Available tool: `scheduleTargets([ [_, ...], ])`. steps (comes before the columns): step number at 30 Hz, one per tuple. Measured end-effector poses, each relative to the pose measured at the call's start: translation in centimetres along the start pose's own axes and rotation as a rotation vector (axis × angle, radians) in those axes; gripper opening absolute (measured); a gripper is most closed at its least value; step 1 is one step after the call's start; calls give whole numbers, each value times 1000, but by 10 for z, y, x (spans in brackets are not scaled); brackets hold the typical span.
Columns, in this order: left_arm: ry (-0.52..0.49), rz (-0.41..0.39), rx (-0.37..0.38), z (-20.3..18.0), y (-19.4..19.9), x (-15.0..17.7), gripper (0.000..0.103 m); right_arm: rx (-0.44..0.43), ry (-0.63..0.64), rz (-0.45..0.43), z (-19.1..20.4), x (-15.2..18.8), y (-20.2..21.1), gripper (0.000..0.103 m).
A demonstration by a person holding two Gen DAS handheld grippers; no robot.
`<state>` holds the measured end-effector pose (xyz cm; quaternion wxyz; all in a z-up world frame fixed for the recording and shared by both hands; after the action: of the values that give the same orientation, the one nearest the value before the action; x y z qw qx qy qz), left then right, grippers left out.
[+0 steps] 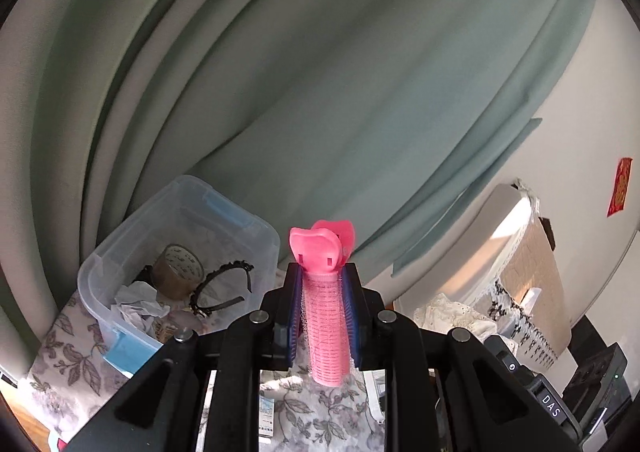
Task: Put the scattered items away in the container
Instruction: 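Carry the pink roller and the lace scrunchies toward the clear box, then lower the pink roller and lace scrunchies into the clear box with both grippers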
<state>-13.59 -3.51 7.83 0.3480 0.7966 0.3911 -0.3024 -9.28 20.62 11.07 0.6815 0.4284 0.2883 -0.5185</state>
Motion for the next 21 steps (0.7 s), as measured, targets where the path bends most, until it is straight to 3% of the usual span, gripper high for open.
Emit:
scheduleTargets([
  [7,45,-47,-50,36,14,-9,20,-25,59,55,29,17,-21,23],
  [21,126,-49,-108,97,9,-6,20,-35,136,205,60,66,-77,23],
])
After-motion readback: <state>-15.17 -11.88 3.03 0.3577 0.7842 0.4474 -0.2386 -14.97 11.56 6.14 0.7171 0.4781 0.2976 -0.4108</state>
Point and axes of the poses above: each gripper's, at about its wrist camera, not at the fingertips, and y roughly against the way its jaws point, z to its left, x to its underside, the point moved 7 cm from there along -y, roughly the way its jaws point, and after that the axes turned 4 degrees about -y, right-handed, at the moved point
